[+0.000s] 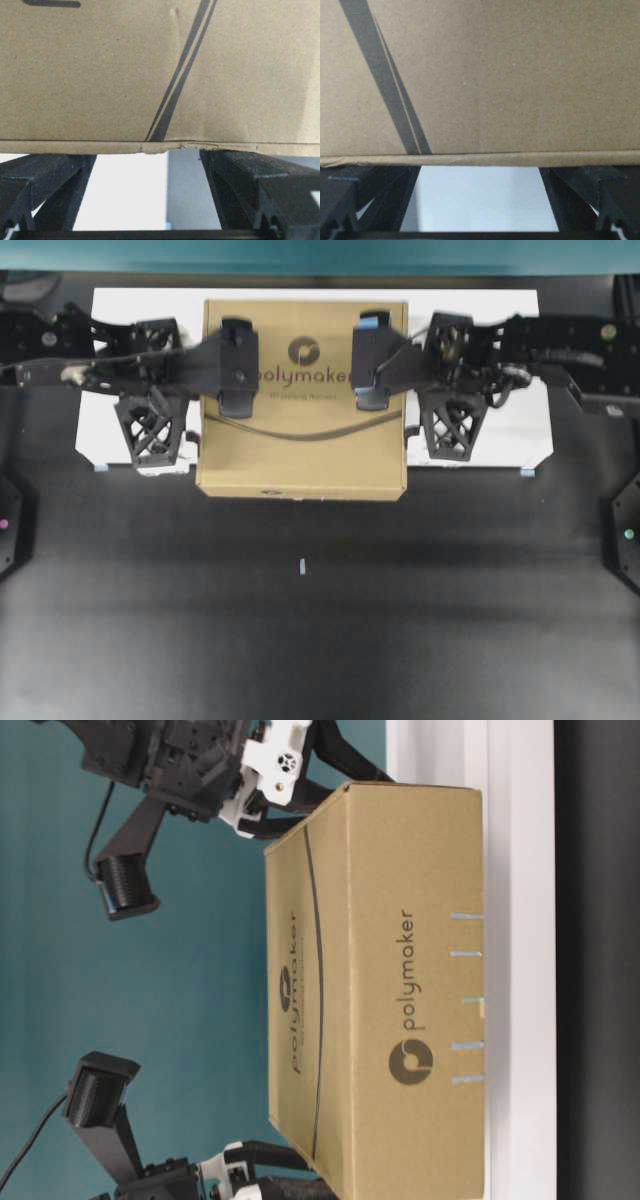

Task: Place the cardboard box on the stand after clamping it between your arms.
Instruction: 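Lower the box onto the stand and spread both grippers apart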

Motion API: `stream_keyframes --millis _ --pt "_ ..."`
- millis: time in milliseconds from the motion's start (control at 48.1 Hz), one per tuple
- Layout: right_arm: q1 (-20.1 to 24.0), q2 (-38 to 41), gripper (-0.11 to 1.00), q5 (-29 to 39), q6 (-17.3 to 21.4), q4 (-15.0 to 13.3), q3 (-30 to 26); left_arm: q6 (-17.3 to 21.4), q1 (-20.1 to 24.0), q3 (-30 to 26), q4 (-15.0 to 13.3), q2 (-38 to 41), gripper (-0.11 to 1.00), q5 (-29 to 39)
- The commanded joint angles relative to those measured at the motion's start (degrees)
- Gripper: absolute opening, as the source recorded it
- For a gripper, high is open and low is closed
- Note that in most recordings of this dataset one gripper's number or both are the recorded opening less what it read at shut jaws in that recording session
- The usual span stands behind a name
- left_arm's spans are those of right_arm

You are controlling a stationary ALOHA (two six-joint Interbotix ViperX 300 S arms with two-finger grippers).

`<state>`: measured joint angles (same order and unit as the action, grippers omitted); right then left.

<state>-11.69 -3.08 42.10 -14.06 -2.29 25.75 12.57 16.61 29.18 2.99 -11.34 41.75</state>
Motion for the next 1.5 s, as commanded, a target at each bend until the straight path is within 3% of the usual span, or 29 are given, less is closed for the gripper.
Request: stream_keyframes --millis 0,458,749,1082,1477 --pt "1.4 1.5 0.82 -4.7 -0.4 0.5 -4.2 -0.9 0.4 -2.5 -0.4 -0.2 0.80 -6.8" --pt "-3.3 4.2 0.82 -7.2 -4.0 0.5 -3.9 -0.9 5.8 -1.4 -0.4 2.5 0.80 -10.2" --pt "-7.6 4.5 0.82 -8.6 -7.6 0.5 -1.8 -0.8 8.7 2.4 -0.4 2.5 0.80 -11.1" --pt "-10.2 1.8 0.82 -10.5 -7.6 0.5 2.1 -0.8 10.7 9.2 -0.4 -3.0 0.80 -11.2" --pt "-10.8 -5.8 0.82 -10.6 -6.9 0.6 6.2 1.3 10.7 10.6 -0.4 -14.9 0.80 -10.9"
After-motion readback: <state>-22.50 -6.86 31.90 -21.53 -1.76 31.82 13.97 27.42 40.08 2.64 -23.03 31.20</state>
